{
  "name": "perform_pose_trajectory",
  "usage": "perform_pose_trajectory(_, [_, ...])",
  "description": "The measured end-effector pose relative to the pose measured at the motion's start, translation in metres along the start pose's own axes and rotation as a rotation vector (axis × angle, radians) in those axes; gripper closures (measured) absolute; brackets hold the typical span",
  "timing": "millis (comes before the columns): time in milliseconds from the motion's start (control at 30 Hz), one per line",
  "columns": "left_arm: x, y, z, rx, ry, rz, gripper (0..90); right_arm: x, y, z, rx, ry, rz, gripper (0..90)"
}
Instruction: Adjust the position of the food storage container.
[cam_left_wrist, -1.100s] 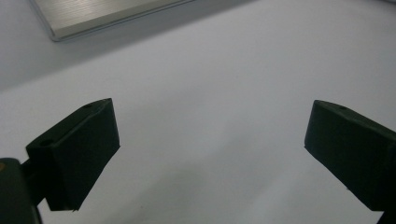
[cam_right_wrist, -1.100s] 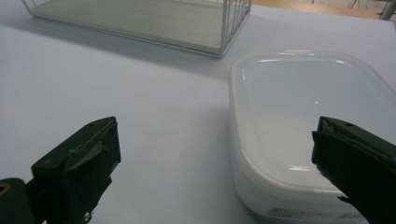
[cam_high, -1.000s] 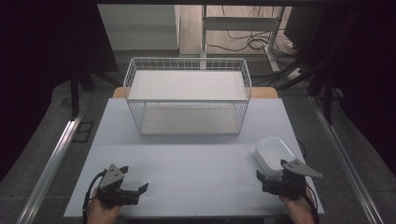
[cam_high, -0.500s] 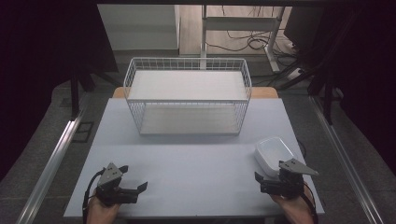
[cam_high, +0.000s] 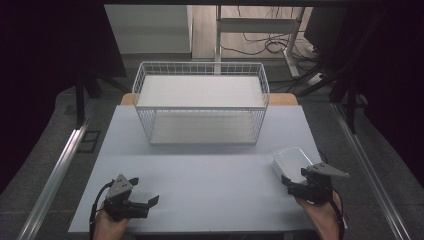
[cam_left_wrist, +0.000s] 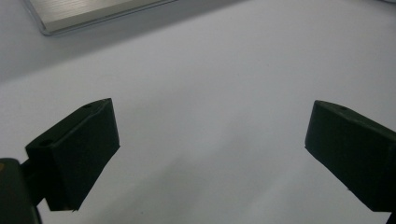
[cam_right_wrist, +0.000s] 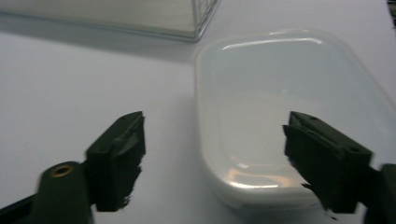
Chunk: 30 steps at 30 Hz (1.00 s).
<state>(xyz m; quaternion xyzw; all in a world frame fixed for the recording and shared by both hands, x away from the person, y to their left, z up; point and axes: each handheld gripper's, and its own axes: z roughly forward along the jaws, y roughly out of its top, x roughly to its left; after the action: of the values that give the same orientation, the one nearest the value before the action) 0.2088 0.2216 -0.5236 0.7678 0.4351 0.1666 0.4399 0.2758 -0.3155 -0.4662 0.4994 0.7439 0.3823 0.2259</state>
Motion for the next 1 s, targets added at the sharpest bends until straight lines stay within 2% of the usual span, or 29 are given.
perform_pose_trajectory(100, [0.000, 0.000, 0.001, 0.001, -0.005, -0.001, 2.7, -0.007, 0.003, 0.003, 0.011, 0.004, 0.004, 34.4])
perform_pose_trajectory(133, [0.000, 0.000, 0.001, 0.001, -0.005, -0.001, 2.7, -0.007, 0.003, 0.003, 0.011, 0.004, 0.004, 34.4])
perform_pose_trajectory(200, [-0.001, 0.000, 0.002, 0.006, -0.009, 0.004, 2.7, -0.014, 0.007, 0.006, 0.018, 0.014, -0.002, 41.2])
perform_pose_trajectory(367, [-0.001, 0.000, 0.003, 0.009, -0.013, 0.001, 2.6, -0.028, 0.016, 0.011, 0.005, -0.013, -0.023, 63.1])
perform_pose_trajectory(400, [-0.001, 0.000, 0.003, 0.009, -0.013, 0.001, 2.6, -0.028, 0.016, 0.011, 0.005, -0.013, -0.023, 63.1])
perform_pose_trajectory(433, [-0.001, -0.001, 0.003, 0.011, -0.017, -0.002, 2.6, -0.034, 0.019, 0.013, -0.004, -0.022, -0.025, 71.3])
perform_pose_trajectory(600, [-0.002, -0.001, 0.005, 0.020, -0.025, 0.005, 2.6, -0.049, 0.026, 0.018, -0.016, -0.052, -0.013, 88.5])
perform_pose_trajectory(700, [-0.002, -0.001, 0.005, 0.021, -0.025, 0.005, 2.6, -0.055, 0.029, 0.019, -0.015, -0.071, -0.007, 89.3])
perform_pose_trajectory(800, [-0.002, -0.001, 0.005, 0.021, -0.029, 0.001, 2.6, -0.069, 0.029, 0.022, -0.017, -0.091, 0.016, 89.2])
perform_pose_trajectory(900, [-0.001, -0.001, 0.005, 0.029, -0.035, 0.005, 2.6, -0.080, 0.025, 0.022, -0.018, -0.133, 0.049, 89.0])
perform_pose_trajectory(933, [-0.001, -0.001, 0.006, 0.030, -0.037, 0.005, 2.6, -0.083, 0.023, 0.022, -0.027, -0.118, 0.065, 89.0])
perform_pose_trajectory(967, [-0.001, -0.001, 0.006, 0.030, -0.037, 0.005, 2.6, -0.083, 0.023, 0.022, -0.027, -0.118, 0.065, 89.0])
perform_pose_trajectory(1000, [-0.002, -0.001, 0.006, 0.035, -0.039, 0.004, 2.6, -0.084, 0.022, 0.021, -0.021, -0.145, 0.057, 88.9])
